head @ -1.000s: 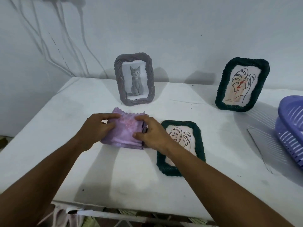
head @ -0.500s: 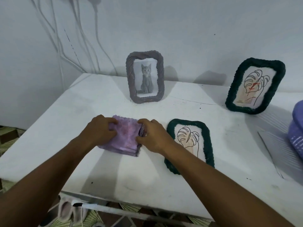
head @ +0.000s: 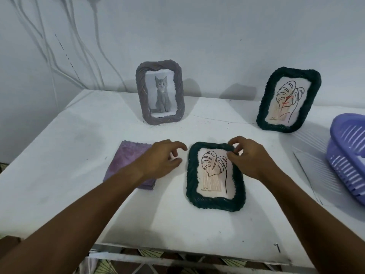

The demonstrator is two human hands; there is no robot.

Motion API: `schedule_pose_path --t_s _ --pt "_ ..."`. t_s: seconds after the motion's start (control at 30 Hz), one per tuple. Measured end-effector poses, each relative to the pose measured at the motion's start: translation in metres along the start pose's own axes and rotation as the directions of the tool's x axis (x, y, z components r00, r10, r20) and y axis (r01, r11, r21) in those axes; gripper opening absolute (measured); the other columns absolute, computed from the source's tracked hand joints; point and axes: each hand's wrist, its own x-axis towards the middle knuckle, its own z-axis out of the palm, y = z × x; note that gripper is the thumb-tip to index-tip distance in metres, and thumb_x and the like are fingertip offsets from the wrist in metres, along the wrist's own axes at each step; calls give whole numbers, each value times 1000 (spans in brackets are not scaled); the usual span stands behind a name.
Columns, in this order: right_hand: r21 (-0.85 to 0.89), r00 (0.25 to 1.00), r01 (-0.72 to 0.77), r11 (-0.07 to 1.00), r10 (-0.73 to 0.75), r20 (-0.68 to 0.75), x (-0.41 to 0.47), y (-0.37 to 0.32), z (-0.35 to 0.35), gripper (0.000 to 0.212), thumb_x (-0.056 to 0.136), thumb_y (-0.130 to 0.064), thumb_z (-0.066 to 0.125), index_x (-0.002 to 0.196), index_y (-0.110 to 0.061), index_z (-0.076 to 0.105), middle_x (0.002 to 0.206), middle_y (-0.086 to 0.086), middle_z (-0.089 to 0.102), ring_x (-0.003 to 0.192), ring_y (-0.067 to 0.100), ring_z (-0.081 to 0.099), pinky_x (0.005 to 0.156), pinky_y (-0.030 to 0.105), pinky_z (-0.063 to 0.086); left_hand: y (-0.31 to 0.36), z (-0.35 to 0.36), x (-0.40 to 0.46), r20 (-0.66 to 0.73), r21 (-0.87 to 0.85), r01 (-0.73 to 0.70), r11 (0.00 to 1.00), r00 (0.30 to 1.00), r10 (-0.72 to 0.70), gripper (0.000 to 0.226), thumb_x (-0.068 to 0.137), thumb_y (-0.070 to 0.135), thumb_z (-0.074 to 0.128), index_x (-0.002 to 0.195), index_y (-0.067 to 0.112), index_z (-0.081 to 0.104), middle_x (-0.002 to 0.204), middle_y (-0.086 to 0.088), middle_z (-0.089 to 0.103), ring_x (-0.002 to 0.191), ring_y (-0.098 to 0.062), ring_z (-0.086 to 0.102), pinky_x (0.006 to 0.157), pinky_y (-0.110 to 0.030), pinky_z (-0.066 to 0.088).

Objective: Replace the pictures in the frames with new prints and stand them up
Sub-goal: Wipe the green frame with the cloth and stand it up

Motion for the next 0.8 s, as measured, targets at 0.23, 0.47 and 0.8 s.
schedule_pose_path --t_s 0.23,0.47,0.8 --pt "-17 971 -90 996 92 219 -21 21 -13 39 89 -33 62 124 -33 45 92 -2 63 78 9 58 71 25 46 24 14 12 192 -43 45 998 981 -36 41 96 27 53 135 29 45 112 -1 62 82 -7 58 64 -11 41" --pt "250 968 -179 952 124 220 -30 26 -11 39 86 -25 68 119 -36 50 96 -3 65 84 11 62 66 22 48 29 17 15 297 -462 344 817 928 -223 49 87 4 64 127 29 54 103 2 60 95 -10 59 71 -17 48" --pt "738 970 -226 636 77 230 -28 33 -24 46 86 0 63 125 -21 54 105 14 67 93 24 67 76 32 57 29 17 20 242 -723 317 614 949 -205 60 73 -19 65 116 22 63 119 -13 57 111 -24 57 79 -26 54"
